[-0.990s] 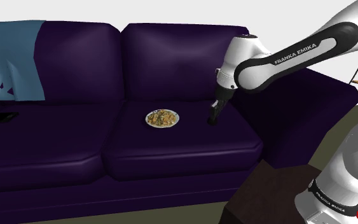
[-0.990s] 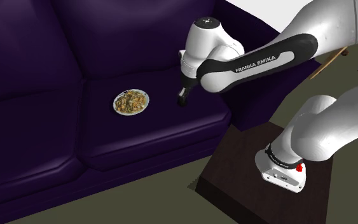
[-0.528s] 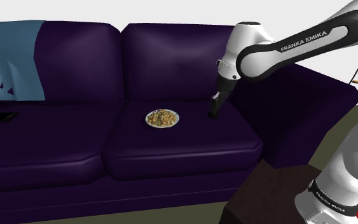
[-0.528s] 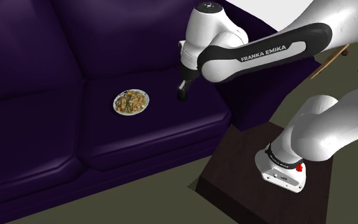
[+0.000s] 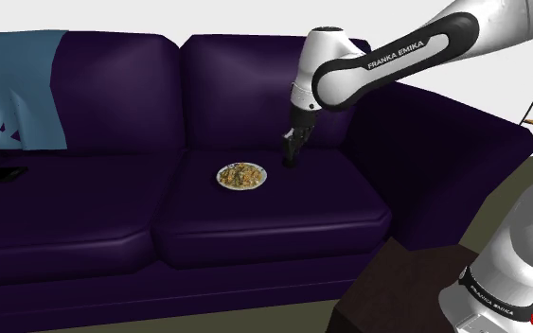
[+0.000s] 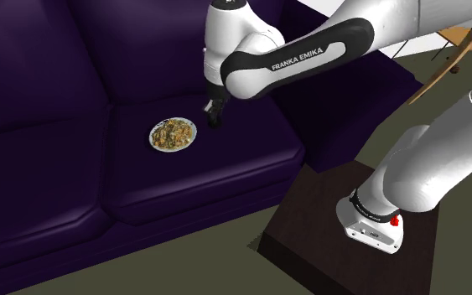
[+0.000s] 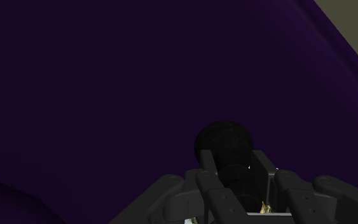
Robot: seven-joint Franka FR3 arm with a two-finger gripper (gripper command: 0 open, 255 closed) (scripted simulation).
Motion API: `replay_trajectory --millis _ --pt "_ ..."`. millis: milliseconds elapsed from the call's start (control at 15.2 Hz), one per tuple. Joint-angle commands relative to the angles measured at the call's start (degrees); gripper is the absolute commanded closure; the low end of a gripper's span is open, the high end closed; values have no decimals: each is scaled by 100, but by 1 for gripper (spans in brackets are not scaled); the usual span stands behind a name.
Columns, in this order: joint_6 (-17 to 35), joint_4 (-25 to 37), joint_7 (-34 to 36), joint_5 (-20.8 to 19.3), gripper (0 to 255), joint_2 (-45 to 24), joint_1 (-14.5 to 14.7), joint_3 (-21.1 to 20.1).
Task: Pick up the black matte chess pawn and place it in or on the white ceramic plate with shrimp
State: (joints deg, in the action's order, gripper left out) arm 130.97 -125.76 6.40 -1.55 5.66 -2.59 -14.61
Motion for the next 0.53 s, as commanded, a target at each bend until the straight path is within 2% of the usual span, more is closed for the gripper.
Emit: replay_trajectory --millis 0,462 --pt "-67 522 141 -164 255 -476 0 -49" --pt "-623 2601 598 -714 255 -2089 239 -111"
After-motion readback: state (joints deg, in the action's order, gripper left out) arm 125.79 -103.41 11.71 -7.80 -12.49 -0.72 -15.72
